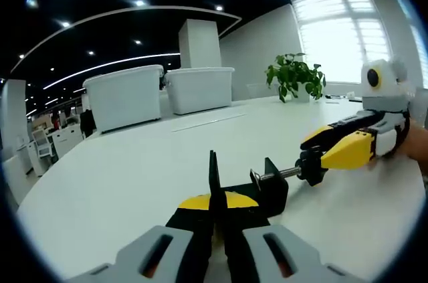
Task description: Clamp the fixed fixture on the desktop, loosen the retaining clip, secure it to the edge of the desk, and tighten the retaining clip.
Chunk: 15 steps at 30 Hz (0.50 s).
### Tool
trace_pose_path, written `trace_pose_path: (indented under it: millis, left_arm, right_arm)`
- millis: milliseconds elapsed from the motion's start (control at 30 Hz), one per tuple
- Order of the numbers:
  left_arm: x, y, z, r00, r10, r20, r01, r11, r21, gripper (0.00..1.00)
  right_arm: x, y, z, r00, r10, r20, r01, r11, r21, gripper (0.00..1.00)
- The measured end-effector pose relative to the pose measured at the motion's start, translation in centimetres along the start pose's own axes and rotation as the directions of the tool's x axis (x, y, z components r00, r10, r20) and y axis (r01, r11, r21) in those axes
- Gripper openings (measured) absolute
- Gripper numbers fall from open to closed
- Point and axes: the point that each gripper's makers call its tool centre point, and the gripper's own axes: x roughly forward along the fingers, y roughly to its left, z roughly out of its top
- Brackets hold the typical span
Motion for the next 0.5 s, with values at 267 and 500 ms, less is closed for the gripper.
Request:
trace_pose_path:
  millis: [267,500]
  left_arm:
    - [0.0,-0.1,0.0,1.000,0.000,0.000,0.000,1.000,-0.001,0.06]
    - [0.0,-0.1,0.0,1.000,-0.001,0.000,0.001,1.000,-0.002,0.06]
  right_arm:
    - [0.0,0.5,-0.1,1.000,-0.001,0.008,0.001,0.995,-0.096,0.22]
    - [-0.2,1.7,0.2,0.999,-0.034,0.027,0.040,0.953,-0.301,0.21]
